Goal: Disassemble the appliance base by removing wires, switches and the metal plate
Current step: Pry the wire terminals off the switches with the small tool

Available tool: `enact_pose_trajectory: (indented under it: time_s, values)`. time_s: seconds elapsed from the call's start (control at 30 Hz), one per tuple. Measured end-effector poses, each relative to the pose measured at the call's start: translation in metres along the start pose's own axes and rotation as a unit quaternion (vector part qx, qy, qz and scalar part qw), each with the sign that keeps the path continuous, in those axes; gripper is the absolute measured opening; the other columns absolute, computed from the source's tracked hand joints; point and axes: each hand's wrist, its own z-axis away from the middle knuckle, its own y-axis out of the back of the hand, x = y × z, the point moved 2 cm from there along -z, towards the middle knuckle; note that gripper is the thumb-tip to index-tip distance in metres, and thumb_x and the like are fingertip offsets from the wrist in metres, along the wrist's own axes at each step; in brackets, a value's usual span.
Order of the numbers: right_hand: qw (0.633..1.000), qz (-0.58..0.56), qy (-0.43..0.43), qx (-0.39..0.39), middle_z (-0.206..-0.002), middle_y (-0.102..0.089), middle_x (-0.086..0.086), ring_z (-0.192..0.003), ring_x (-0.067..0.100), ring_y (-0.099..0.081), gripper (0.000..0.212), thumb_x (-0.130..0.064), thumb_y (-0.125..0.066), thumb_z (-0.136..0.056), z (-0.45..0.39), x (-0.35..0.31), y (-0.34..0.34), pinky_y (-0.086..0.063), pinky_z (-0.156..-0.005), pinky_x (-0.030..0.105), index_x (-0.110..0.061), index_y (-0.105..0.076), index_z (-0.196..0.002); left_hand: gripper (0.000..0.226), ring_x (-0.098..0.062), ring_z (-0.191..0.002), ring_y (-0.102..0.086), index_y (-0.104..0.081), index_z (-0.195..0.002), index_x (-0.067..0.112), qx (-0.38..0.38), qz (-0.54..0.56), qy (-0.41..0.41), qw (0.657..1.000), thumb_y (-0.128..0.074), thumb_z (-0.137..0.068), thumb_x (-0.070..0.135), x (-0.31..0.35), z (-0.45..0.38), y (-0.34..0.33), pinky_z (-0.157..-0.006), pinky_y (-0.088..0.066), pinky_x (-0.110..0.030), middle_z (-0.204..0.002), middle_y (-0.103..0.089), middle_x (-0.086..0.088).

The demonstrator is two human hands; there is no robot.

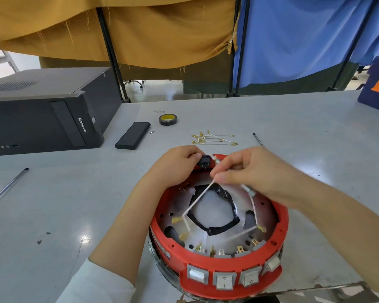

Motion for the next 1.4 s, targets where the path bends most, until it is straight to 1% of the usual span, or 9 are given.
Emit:
enact_pose_trajectory:
  time_s: [0.17, 0.27, 0.53, 0.67, 0.9, 1.03, 1.13, 1.27, 1.4]
  values:
    - [0.959, -0.254, -0.047, 0.119, -0.066, -0.065, 0.005, -0.056, 0.009, -0.051, 0.012, -0.001, -0.066, -0.07, -0.02, 0.002, 0.057, -0.04, -0.044, 0.013, -0.002, -0.067, -0.082, 0.025, -0.013, -0.079, -0.053, -0.061, -0.08, 0.034, -0.006, 0.021, 0.0, 1.0, -0.043, -0.096, 0.025, -0.001, 0.001, 0.001, -0.072, -0.042, -0.027, -0.081, -0.061, 0.011]
    - [0.905, -0.371, -0.086, 0.188, -0.073, -0.059, 0.006, -0.056, 0.009, -0.045, 0.008, 0.003, -0.058, -0.085, -0.049, 0.009, 0.077, -0.036, -0.041, 0.014, -0.004, -0.061, -0.086, 0.023, -0.011, -0.089, -0.056, -0.063, -0.091, 0.034, -0.004, 0.008, 0.003, 1.0, -0.042, -0.097, 0.026, -0.002, 0.001, 0.0, -0.079, -0.043, -0.026, -0.093, -0.064, 0.01]
    - [0.845, -0.41, -0.204, 0.276, -0.07, -0.045, 0.006, -0.053, 0.007, -0.03, 0.026, 0.003, -0.042, -0.096, -0.142, 0.051, 0.059, -0.027, -0.047, 0.018, -0.007, -0.045, -0.073, 0.023, -0.012, -0.09, -0.058, -0.065, -0.1, 0.032, 0.001, 0.011, 0.016, 1.0, -0.042, -0.096, 0.028, -0.002, 0.001, -0.001, -0.082, -0.045, -0.029, -0.095, -0.066, 0.008]
    - [0.885, -0.313, -0.194, 0.284, -0.067, -0.038, 0.005, -0.044, 0.013, -0.046, 0.026, 0.004, -0.039, -0.096, -0.166, 0.055, 0.059, -0.037, -0.045, 0.017, -0.011, -0.044, -0.076, 0.023, -0.01, -0.086, -0.058, -0.064, -0.097, 0.034, 0.003, 0.008, 0.021, 1.0, -0.042, -0.096, 0.03, -0.004, -0.001, -0.001, -0.078, -0.044, -0.027, -0.091, -0.065, 0.01]
    - [0.953, -0.049, -0.187, 0.233, -0.087, -0.063, 0.019, -0.061, 0.023, -0.048, 0.036, 0.009, -0.049, -0.088, -0.186, 0.061, 0.06, -0.036, -0.054, 0.026, 0.015, -0.051, -0.123, 0.022, -0.011, -0.086, -0.057, -0.064, -0.096, 0.033, 0.001, 0.008, 0.027, 1.0, -0.042, -0.096, 0.032, -0.004, -0.003, -0.001, -0.081, -0.045, -0.03, -0.091, -0.065, 0.009]
    - [0.958, 0.085, -0.156, 0.223, -0.086, -0.062, 0.016, -0.081, 0.03, -0.063, 0.03, 0.005, -0.044, -0.09, -0.176, 0.056, 0.076, -0.051, -0.079, 0.037, 0.006, -0.061, -0.115, 0.022, -0.008, -0.079, -0.055, -0.064, -0.094, 0.035, 0.003, 0.011, 0.028, 1.0, -0.042, -0.096, 0.032, -0.004, -0.003, 0.0, -0.074, -0.043, -0.025, -0.086, -0.064, 0.012]
    - [0.959, 0.071, -0.105, 0.254, -0.122, -0.052, 0.016, -0.084, 0.027, -0.068, 0.033, 0.009, -0.046, -0.089, -0.166, 0.056, 0.094, -0.057, -0.076, 0.037, -0.014, -0.058, -0.11, 0.023, -0.004, -0.075, -0.053, -0.064, -0.094, 0.035, 0.002, 0.005, 0.027, 1.0, -0.041, -0.097, 0.031, -0.003, -0.002, 0.0, -0.068, -0.04, -0.023, -0.084, -0.062, 0.013]
    - [0.967, -0.069, -0.162, 0.184, -0.123, -0.049, 0.021, -0.082, 0.027, -0.066, 0.032, 0.012, -0.047, -0.09, -0.151, 0.066, 0.096, -0.058, -0.059, 0.029, -0.013, -0.05, -0.111, 0.023, -0.007, -0.077, -0.054, -0.064, -0.093, 0.033, 0.003, 0.005, 0.027, 1.0, -0.041, -0.096, 0.03, -0.002, 0.0, 0.0, -0.071, -0.041, -0.024, -0.086, -0.063, 0.01]
    - [0.954, -0.143, -0.173, 0.2, -0.123, -0.05, 0.027, -0.099, 0.036, -0.061, 0.033, 0.017, -0.045, -0.089, -0.152, 0.073, 0.089, -0.053, -0.085, 0.038, 0.006, -0.05, -0.12, 0.023, -0.009, -0.068, -0.051, -0.063, -0.093, 0.031, 0.007, -0.005, 0.025, 1.0, -0.041, -0.097, 0.031, 0.0, 0.001, -0.001, -0.063, -0.04, -0.025, -0.073, -0.059, 0.01]
